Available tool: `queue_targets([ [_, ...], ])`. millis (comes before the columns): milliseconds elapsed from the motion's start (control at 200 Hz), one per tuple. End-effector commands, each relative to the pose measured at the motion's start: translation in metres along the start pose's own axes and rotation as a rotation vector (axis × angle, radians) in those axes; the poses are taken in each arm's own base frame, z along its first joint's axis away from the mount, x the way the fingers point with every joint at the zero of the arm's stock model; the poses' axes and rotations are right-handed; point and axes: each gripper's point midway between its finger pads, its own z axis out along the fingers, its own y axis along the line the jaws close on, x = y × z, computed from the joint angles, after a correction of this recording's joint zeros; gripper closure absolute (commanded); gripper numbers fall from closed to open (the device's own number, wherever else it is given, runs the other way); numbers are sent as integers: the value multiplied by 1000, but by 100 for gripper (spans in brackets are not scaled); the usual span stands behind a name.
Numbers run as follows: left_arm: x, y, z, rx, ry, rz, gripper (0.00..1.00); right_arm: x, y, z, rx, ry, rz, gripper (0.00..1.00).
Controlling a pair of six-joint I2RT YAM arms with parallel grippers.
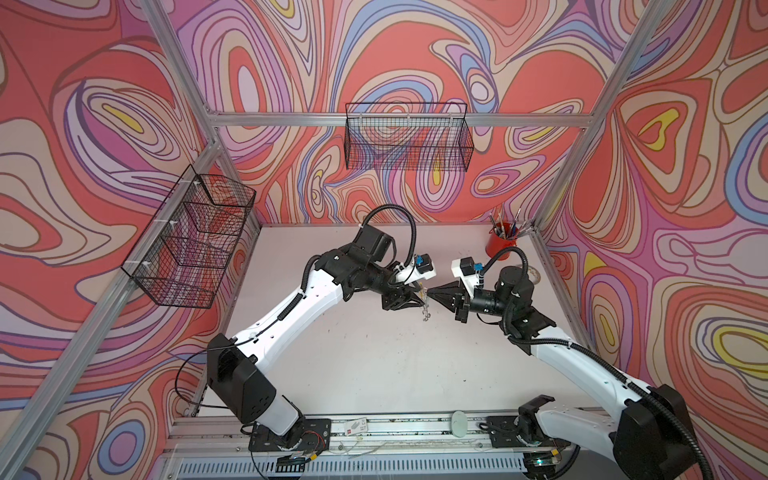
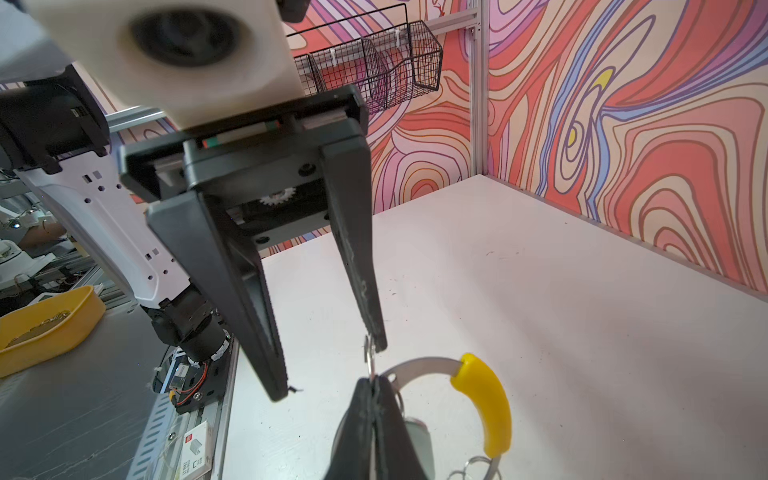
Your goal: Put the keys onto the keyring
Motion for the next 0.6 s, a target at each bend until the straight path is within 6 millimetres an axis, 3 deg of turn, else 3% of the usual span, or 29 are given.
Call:
queue_targets([
  [0, -6, 1, -2, 1, 8, 21, 60, -8, 3, 1, -2, -6, -44, 100],
  [386, -3, 6, 6, 6, 52, 8, 75, -8, 3, 2, -7, -3, -47, 100],
  [596, -5, 8, 9, 4, 48, 3, 90, -7, 4, 3, -10, 0, -45, 100],
])
